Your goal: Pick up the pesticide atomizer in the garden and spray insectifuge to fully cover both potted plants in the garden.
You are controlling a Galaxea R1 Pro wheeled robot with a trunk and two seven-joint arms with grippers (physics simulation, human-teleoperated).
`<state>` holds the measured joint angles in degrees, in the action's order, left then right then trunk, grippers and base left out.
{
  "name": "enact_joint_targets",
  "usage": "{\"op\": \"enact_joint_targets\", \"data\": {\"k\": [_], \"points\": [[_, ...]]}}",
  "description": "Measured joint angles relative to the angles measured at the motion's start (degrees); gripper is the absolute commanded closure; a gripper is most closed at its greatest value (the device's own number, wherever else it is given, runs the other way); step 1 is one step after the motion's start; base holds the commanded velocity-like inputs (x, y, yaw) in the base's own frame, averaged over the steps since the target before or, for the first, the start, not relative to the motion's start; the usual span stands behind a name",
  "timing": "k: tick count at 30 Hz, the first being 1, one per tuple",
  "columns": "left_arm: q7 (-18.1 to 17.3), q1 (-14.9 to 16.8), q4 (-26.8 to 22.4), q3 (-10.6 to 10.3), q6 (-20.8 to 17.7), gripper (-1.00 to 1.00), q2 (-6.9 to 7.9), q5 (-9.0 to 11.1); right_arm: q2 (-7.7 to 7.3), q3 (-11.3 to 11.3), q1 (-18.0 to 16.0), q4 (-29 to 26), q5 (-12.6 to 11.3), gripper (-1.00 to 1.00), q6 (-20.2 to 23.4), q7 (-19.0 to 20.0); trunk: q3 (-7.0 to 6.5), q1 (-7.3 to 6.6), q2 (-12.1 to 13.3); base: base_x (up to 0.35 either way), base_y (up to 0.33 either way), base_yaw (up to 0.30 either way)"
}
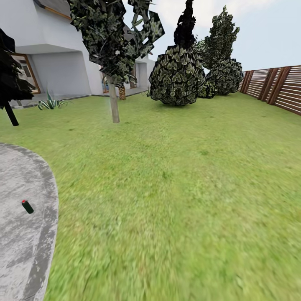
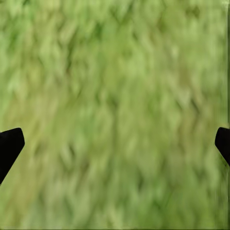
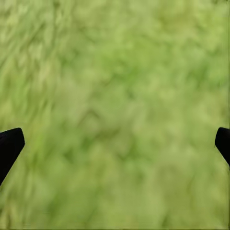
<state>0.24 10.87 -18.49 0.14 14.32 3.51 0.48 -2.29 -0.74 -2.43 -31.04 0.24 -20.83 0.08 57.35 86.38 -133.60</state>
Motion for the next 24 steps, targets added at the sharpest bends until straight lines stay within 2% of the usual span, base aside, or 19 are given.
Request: {"op": "enact_joint_targets", "data": {"k": [9, 24], "points": [[0.0, 0.0, 0.0, 0.0, 0.0, -1.0, 0.0, 0.0, 0.0, 0.1, 0.0, 0.0, 0.0, -1.0, 0.0, 0.0, 0.0, 0.0, 0.0, 0.303, -0.109, 0.04], [0.0, 0.0, 0.0, -0.1, 0.0, -1.0, 0.0, 0.0, 0.0, 0.1, 0.0, 0.1, 0.0, -1.0, 0.0, 0.0, 0.0, 0.0, 0.0, 0.301, -0.119, 0.259]]}}
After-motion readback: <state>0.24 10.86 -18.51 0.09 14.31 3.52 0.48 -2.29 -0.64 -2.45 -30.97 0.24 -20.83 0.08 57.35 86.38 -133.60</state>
